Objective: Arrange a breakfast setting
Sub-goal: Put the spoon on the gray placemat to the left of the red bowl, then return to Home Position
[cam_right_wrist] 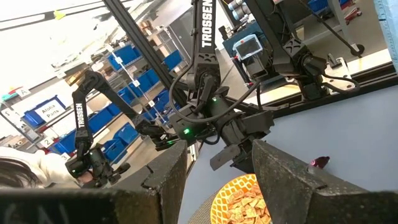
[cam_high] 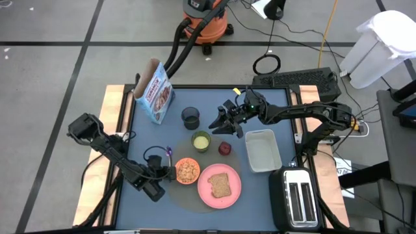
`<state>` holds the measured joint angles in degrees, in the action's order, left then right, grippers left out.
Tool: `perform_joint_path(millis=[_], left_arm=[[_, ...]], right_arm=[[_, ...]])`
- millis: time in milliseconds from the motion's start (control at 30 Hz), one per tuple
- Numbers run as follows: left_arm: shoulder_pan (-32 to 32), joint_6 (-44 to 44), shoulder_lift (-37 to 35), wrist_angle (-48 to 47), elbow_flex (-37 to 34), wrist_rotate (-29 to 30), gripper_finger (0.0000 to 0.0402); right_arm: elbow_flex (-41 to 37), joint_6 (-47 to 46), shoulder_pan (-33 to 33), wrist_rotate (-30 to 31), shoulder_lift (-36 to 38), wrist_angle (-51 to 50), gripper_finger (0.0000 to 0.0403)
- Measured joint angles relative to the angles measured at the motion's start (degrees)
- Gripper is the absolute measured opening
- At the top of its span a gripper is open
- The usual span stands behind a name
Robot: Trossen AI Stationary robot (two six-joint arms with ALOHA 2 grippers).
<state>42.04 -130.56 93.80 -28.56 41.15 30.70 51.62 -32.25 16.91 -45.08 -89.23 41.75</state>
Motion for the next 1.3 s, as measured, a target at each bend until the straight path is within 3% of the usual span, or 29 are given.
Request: perform_joint_path(millis=[167,500,733,1133,1300], left_arm=[[0.0,-0.1,0.0,0.0,0.0,0.0,0.0094],[0.2,0.1,-2.9,-2.4,-0.1,-3.3,0.0097],[0.2,1.3,-10.0,-9.1,-0.2,-8.6,0.0098],[0.0,12.1,-23.4,-9.0,-0.1,-7.6,0.0097],[0.0,22.1,-31.9,-8.3,-0.1,-7.3,0.0097]], right_arm=[[0.0,0.0,0.0,0.0,0.0,0.0,0.0176],[0.0,0.0,0.0,0.0,0.0,0.0,0.0176],[0.0,0.1,0.0,0.0,0.0,0.0,0.0176],[0.0,0.0,0.0,0.0,0.0,0.0,0.0176],[0.0,-1.5,0.7,-0.6,0.0,0.0,0.0176]])
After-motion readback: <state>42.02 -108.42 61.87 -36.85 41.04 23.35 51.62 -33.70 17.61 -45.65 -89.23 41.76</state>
